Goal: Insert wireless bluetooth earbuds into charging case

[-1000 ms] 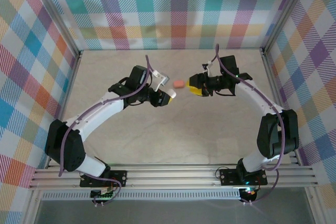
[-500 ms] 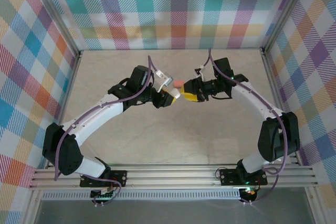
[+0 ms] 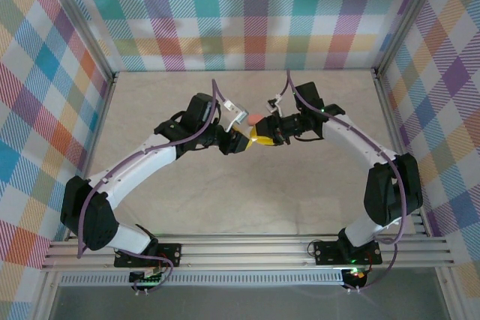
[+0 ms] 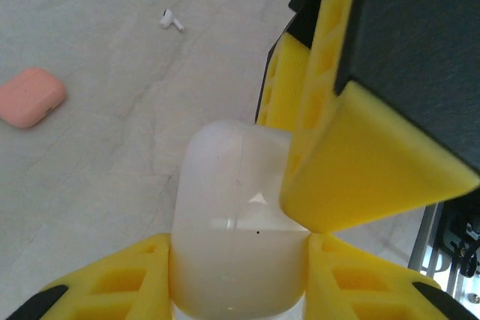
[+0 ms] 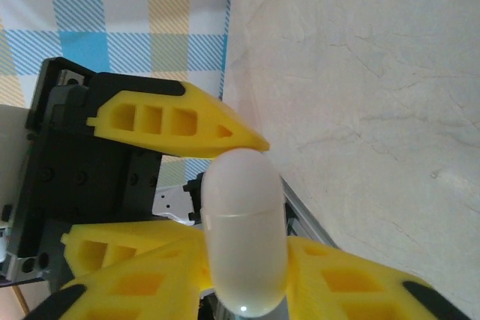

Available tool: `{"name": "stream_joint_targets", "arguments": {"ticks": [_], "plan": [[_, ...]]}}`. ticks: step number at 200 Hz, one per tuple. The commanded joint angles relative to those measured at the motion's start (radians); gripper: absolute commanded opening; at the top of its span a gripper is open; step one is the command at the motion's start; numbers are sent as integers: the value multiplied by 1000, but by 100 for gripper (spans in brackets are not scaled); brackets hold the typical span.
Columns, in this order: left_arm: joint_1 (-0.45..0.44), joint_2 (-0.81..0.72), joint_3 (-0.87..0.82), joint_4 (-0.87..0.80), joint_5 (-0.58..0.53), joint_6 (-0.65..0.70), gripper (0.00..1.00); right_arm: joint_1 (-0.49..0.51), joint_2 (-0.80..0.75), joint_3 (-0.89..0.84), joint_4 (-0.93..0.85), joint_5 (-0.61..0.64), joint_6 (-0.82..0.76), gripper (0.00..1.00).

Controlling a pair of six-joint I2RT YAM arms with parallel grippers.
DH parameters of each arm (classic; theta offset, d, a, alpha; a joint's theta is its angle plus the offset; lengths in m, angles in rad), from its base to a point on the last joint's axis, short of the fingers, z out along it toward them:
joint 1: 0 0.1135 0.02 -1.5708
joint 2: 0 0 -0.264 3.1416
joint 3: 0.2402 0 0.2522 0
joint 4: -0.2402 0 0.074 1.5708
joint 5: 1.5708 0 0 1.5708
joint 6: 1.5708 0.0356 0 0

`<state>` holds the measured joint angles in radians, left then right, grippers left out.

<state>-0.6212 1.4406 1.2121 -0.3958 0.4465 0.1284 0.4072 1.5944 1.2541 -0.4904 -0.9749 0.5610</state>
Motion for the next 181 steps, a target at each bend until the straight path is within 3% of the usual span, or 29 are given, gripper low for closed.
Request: {"name": "stream_joint_targets", "arguments": {"ticks": [1, 46, 80, 102, 115, 146, 158, 181], "plan": [[-18, -11, 46, -13, 44, 16, 12, 5, 1, 24, 44, -54, 4, 23], [-21, -17, 57, -22, 44, 28, 15, 5, -21, -16, 130, -50, 45, 10], [-20, -73, 47, -14, -80, 1, 60, 3, -65, -67, 230, -5, 78, 0], [-10, -159, 22, 28, -200, -87, 77, -3, -124, -155, 420, 55, 165, 0], [15, -213, -19, 85, -191, -165, 86, -4, -154, -198, 528, 83, 208, 0], [135, -210, -41, 186, 162, -416, 81, -3, -197, -259, 764, 82, 237, 0], [141, -222, -80, 278, 225, -504, 79, -2, -219, -285, 839, 89, 240, 0], [144, -240, -176, 493, 263, -677, 63, -2, -263, -327, 945, 116, 249, 0]]}}
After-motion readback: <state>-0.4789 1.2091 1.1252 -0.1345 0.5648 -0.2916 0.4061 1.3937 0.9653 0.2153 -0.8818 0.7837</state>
